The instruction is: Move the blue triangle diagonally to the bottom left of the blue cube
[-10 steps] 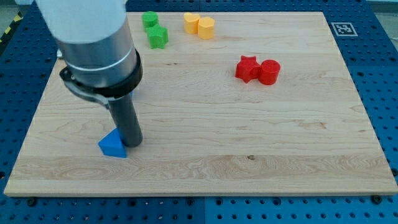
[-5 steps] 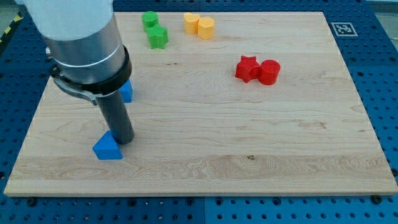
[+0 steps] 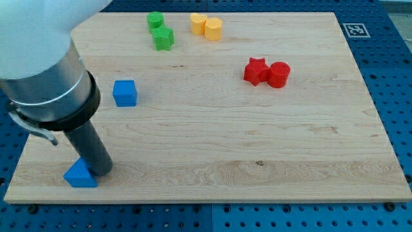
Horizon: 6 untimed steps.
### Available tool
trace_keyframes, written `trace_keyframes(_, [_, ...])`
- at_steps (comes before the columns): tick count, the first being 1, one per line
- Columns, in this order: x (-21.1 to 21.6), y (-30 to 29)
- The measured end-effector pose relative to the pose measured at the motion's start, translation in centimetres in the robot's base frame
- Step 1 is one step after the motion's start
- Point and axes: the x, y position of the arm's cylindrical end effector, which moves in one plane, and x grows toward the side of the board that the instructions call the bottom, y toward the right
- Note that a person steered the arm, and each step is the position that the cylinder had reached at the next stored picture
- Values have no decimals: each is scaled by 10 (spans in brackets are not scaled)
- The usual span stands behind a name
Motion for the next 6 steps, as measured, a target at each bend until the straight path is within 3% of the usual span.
trace_keyframes(1, [-1, 14])
trace_keyframes(2, [-11, 64])
trace_keyframes(4, [-103, 98])
trace_keyframes(6, [-204, 72])
